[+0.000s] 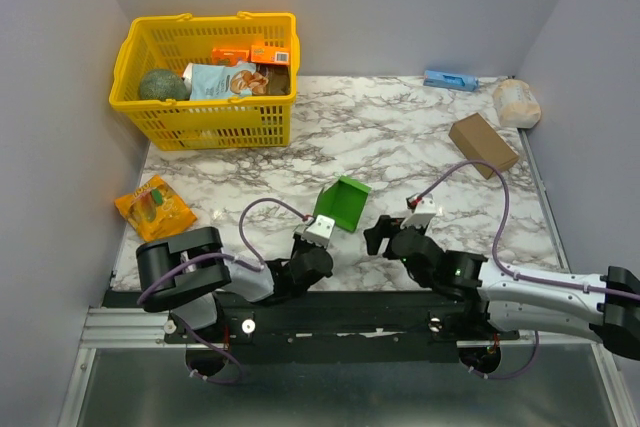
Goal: Fold the paper box
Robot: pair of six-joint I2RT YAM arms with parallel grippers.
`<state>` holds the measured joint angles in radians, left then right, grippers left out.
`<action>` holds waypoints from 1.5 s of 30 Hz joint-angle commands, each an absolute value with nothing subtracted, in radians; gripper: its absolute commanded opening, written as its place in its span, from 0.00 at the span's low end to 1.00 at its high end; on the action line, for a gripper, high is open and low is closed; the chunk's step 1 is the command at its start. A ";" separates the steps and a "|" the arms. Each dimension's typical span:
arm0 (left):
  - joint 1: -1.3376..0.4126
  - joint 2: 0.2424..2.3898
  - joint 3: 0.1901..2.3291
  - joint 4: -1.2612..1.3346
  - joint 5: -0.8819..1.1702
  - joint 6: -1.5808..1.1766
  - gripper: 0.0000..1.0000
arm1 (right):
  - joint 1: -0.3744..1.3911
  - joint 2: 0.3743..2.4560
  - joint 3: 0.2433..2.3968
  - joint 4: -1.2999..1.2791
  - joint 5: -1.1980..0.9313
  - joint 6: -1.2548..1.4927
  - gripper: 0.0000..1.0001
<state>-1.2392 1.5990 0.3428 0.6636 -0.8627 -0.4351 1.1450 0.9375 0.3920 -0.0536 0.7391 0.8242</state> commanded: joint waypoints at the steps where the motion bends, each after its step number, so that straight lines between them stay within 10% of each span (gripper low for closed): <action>1: -1.246 1.497 0.344 0.525 -0.759 -0.387 0.00 | 1.041 0.922 0.463 -0.074 0.492 0.576 0.87; 9: -1.206 1.212 0.388 0.330 -0.646 -0.330 0.01 | 0.793 1.002 0.603 -0.100 0.138 0.399 0.89; 19: -1.028 0.988 0.439 0.151 -0.350 -0.302 0.35 | 0.598 1.058 0.652 -0.060 -0.087 0.243 0.86; 28: -0.922 0.946 0.436 0.162 -0.135 -0.322 0.86 | 0.571 1.013 0.545 -0.044 -0.031 0.345 0.85; 45: -0.767 1.215 0.567 0.279 0.225 -0.241 0.79 | 0.561 0.886 0.492 -0.173 -0.032 0.330 0.82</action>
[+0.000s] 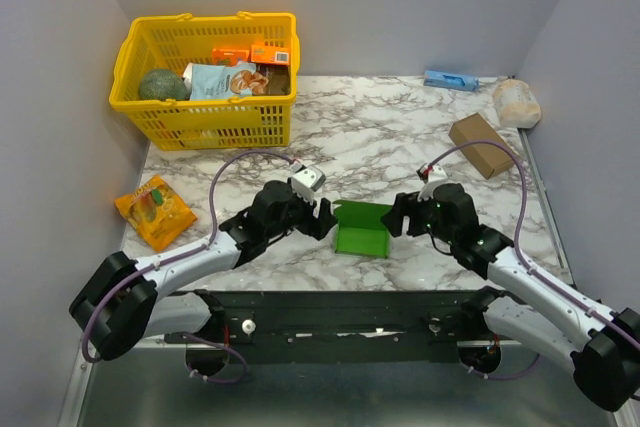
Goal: Fold the paper box
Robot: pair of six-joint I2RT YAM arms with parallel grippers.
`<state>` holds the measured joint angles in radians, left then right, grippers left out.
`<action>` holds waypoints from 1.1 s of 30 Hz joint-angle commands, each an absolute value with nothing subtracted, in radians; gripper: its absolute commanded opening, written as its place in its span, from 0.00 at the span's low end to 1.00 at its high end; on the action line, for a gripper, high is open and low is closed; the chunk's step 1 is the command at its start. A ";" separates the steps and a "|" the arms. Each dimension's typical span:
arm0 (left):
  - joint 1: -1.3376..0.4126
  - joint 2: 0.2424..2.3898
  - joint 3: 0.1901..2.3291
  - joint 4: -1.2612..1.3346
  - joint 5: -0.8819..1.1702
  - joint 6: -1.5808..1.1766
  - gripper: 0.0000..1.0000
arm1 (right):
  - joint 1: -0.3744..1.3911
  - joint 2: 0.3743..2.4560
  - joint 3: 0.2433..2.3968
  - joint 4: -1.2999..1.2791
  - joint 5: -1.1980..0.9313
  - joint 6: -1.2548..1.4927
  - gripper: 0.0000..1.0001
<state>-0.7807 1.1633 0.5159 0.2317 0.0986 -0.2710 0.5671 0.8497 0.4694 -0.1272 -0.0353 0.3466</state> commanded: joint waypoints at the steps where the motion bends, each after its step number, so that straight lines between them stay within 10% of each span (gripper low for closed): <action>1: -0.767 1.229 0.577 0.275 0.229 -0.238 0.78 | 0.561 0.896 0.503 -0.173 -0.031 0.324 0.81; 23: -0.767 1.382 0.652 0.281 0.239 -0.192 0.22 | 0.561 1.037 0.568 -0.146 -0.038 0.270 0.51; 33: -0.767 1.396 0.657 0.299 0.253 -0.201 0.06 | 0.561 1.074 0.571 -0.115 -0.061 0.262 0.17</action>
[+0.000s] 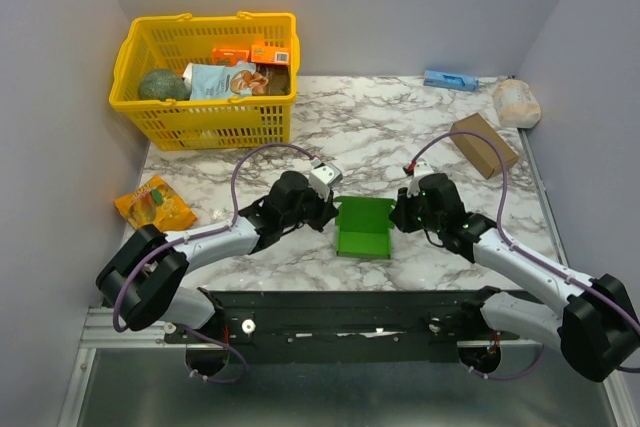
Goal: Fold the paper box
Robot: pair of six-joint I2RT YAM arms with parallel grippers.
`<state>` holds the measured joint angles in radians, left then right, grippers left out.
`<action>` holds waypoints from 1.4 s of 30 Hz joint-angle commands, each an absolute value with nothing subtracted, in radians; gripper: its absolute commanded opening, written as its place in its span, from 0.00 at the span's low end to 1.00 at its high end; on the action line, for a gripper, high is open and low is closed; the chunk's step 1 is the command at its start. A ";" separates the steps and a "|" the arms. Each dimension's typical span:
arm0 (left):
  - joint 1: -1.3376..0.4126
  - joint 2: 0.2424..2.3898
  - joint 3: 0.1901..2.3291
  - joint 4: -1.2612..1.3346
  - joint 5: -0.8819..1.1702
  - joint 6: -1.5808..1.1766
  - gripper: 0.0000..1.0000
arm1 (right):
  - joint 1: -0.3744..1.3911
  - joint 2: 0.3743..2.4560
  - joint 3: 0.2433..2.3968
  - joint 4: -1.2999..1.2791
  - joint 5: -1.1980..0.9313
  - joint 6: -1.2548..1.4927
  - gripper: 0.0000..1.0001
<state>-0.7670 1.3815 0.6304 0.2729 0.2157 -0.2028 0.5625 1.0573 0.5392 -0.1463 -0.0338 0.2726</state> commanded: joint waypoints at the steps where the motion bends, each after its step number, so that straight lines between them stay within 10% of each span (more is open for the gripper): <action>1: -0.769 1.396 0.657 0.302 0.253 -0.202 0.04 | 0.561 1.077 0.572 -0.106 -0.061 0.261 0.15; 8: -0.813 1.362 0.657 0.318 0.117 -0.207 0.00 | 0.598 1.072 0.557 -0.019 -0.006 0.307 0.01; 21: -0.859 1.335 0.562 0.500 -0.250 -0.287 0.00 | 0.779 1.155 0.473 0.382 0.500 0.479 0.00; 42: -0.971 1.471 0.417 0.756 -0.393 -0.370 0.00 | 0.925 1.315 0.405 0.563 0.699 0.583 0.00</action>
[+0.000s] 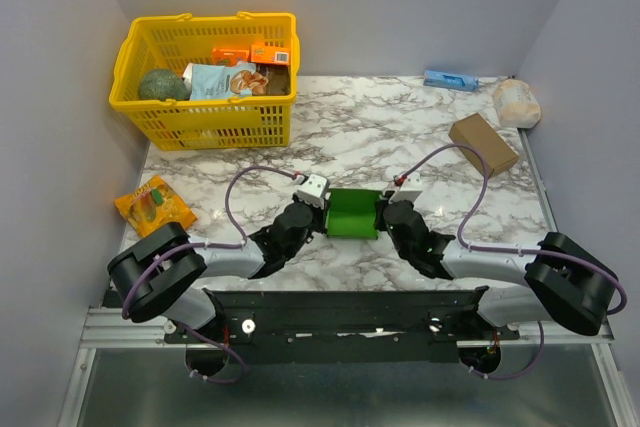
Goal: Fold the paper box
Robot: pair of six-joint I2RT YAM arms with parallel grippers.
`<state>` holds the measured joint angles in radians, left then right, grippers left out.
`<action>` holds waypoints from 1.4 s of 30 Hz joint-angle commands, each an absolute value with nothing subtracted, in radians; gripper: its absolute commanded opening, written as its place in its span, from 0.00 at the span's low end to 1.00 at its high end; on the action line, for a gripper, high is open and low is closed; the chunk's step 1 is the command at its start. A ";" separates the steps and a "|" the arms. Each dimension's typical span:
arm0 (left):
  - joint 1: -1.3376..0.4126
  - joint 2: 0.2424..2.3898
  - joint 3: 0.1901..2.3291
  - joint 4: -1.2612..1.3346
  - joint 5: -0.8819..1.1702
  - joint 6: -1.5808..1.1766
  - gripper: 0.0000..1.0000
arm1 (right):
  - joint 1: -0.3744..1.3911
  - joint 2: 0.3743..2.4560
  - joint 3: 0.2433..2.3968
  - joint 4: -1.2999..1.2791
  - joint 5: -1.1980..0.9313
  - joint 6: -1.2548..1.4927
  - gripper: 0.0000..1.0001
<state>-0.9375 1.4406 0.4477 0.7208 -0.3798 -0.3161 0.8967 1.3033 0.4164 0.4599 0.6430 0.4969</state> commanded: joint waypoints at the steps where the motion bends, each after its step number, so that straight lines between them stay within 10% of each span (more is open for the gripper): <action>1: -0.976 1.476 0.410 0.758 -0.396 -0.374 0.00 | 0.928 1.316 0.405 0.548 0.703 0.589 0.00; 33: -1.169 1.629 0.394 0.535 -0.854 -0.552 0.00 | 1.055 1.325 0.429 0.003 0.804 1.043 0.00; 42: -1.204 1.629 0.443 0.419 -0.934 -0.581 0.00 | 1.092 1.233 0.446 -0.144 0.804 1.083 0.18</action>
<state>-1.1931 1.6005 0.4534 0.6113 -0.8417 -0.5510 1.0698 1.2900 0.4526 0.0185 0.8024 1.0401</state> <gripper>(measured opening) 0.007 0.157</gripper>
